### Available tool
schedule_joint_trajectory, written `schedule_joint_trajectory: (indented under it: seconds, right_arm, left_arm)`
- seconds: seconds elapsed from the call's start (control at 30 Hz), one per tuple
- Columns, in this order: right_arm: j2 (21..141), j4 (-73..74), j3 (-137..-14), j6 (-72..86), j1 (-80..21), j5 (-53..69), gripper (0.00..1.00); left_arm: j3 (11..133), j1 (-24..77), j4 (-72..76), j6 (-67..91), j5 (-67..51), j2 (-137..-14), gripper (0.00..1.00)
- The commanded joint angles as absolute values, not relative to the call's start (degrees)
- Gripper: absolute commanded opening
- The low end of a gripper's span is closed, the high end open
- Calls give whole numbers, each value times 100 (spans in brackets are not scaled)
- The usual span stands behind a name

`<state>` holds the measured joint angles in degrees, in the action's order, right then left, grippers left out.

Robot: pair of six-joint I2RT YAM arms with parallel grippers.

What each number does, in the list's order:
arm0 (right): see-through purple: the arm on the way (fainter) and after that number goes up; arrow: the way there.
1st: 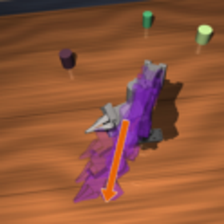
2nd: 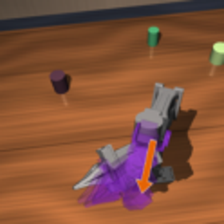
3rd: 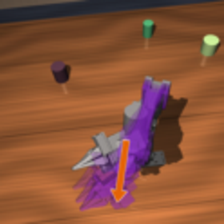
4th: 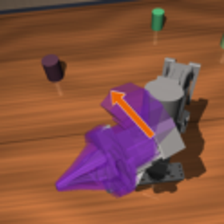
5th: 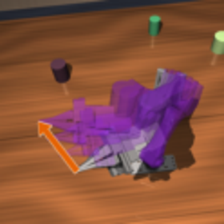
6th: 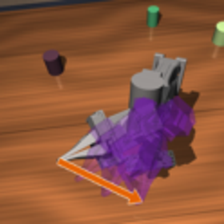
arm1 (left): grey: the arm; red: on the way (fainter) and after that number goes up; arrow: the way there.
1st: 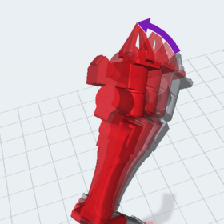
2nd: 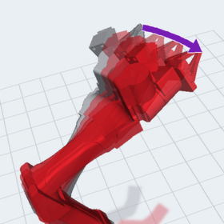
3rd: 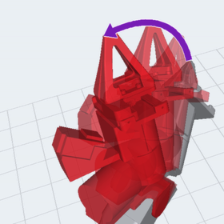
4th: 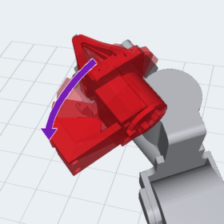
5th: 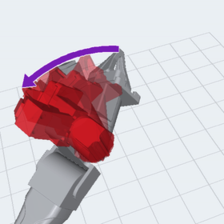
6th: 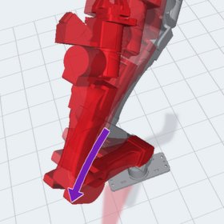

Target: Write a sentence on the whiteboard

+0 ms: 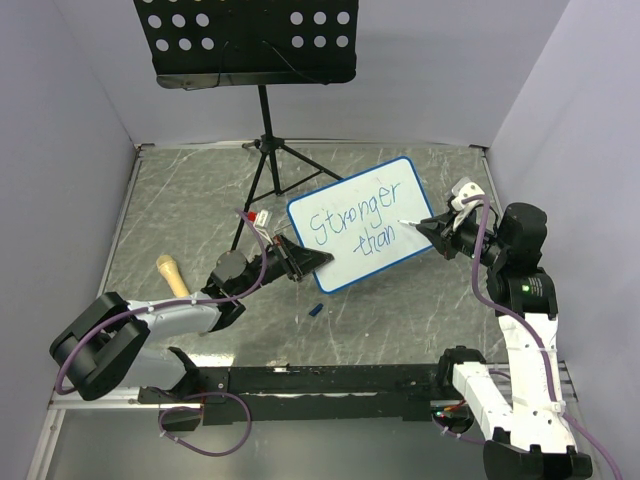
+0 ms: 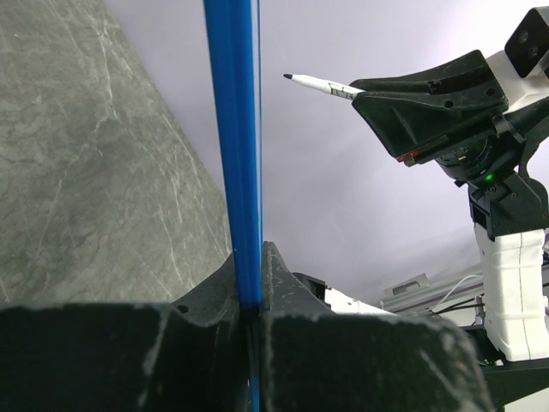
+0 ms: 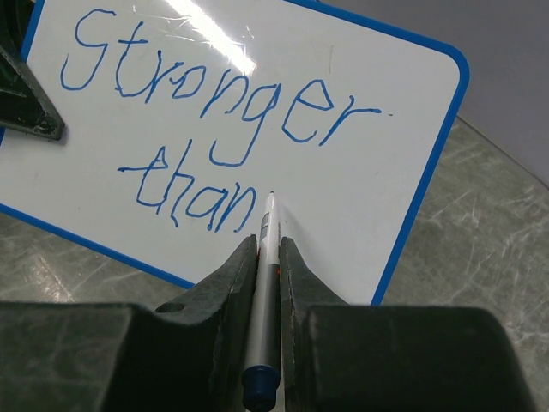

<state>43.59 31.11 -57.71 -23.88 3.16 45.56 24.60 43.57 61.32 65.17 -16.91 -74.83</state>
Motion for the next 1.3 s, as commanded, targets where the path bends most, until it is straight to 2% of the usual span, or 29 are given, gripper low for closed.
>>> schedule_joint_trajectory:
  seconds: [0.0,1.27]
  right_arm:
    - [4324,2953,-5775,-2408,369,4649,0]
    - [4280,3006,-5783,-2426,396,4702,0]
  left_arm:
    - [2602,4351,6961,6442,-1758,-7277,1]
    - [2479,4351,7005,6434,-1696,-7190,1]
